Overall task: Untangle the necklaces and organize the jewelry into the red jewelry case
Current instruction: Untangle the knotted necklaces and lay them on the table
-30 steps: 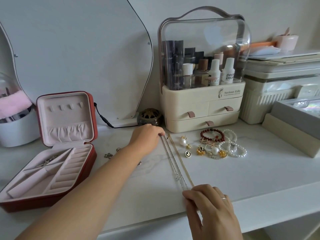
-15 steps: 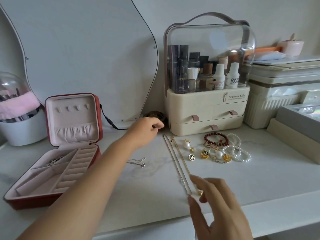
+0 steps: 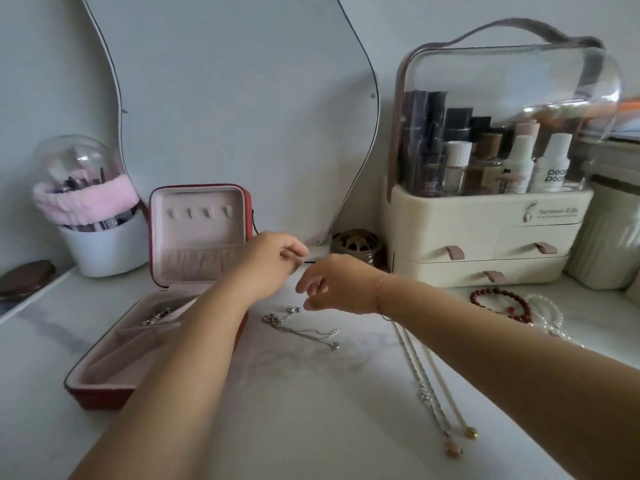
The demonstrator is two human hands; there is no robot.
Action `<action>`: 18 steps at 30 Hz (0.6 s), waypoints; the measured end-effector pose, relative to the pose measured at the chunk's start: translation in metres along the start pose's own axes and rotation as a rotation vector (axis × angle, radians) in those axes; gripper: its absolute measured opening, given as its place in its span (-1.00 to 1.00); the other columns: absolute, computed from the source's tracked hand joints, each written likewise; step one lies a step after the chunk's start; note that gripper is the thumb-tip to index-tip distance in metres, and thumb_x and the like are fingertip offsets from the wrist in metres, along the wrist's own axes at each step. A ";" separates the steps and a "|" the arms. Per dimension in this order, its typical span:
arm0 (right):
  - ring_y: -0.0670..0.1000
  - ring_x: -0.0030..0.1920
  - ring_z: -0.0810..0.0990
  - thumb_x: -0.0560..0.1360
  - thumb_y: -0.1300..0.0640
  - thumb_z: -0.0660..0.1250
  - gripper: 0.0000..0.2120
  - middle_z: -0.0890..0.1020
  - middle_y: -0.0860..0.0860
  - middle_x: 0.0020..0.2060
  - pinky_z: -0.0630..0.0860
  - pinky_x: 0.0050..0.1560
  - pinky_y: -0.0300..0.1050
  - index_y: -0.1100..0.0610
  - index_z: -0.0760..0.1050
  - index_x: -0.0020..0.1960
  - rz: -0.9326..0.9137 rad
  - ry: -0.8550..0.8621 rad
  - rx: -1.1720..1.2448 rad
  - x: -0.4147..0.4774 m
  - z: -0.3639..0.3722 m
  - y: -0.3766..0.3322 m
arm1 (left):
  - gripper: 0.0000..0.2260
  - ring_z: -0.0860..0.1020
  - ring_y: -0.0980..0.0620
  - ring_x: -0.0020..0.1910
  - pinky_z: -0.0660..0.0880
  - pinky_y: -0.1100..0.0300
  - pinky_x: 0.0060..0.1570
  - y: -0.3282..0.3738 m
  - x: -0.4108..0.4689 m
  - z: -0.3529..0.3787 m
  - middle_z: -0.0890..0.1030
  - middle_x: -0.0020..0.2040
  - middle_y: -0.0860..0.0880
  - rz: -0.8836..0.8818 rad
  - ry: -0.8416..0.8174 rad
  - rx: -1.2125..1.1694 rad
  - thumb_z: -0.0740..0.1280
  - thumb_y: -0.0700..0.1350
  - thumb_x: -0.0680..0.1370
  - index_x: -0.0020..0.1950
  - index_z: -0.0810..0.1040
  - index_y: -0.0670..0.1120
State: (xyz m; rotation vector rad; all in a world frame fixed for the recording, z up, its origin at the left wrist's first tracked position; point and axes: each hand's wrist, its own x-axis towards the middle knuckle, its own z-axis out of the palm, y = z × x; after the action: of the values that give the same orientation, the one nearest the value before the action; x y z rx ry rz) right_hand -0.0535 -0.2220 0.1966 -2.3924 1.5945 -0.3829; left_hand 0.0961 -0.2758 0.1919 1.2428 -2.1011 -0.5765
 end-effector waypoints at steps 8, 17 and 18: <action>-0.05 -0.09 0.57 0.42 0.02 0.45 -0.86 0.62 -0.07 -0.15 0.52 0.01 -0.09 0.03 0.63 -0.05 -0.029 -0.031 -0.007 0.030 0.025 0.006 | -0.77 0.62 0.12 -0.05 0.53 0.01 0.16 -0.006 -0.007 -0.012 0.64 -0.16 0.16 0.032 0.031 -0.097 0.37 -0.15 0.51 -0.18 0.58 0.22; -0.11 -0.17 0.49 0.43 -0.09 0.40 -0.77 0.56 -0.10 -0.16 0.44 -0.13 -0.25 0.05 0.59 -0.03 0.030 -0.028 0.097 0.033 0.038 -0.007 | -0.83 0.62 0.05 -0.04 0.52 0.10 0.13 -0.006 -0.011 -0.016 0.60 -0.20 0.14 -0.055 0.053 -0.101 0.32 -0.18 0.53 -0.06 0.62 0.08; -0.12 -0.20 0.48 0.42 -0.10 0.41 -0.77 0.55 -0.09 -0.18 0.41 -0.20 -0.28 0.04 0.57 -0.06 0.032 -0.012 0.093 0.035 0.042 -0.011 | -0.84 0.61 0.06 -0.04 0.52 0.10 0.14 -0.005 -0.012 -0.016 0.60 -0.19 0.14 -0.058 0.057 -0.100 0.32 -0.18 0.53 -0.06 0.62 0.08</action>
State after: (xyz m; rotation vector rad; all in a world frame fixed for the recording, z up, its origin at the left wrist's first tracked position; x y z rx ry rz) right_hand -0.0164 -0.2477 0.1635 -2.2936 1.5718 -0.4264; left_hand 0.1149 -0.2679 0.1970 1.2530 -1.9707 -0.6559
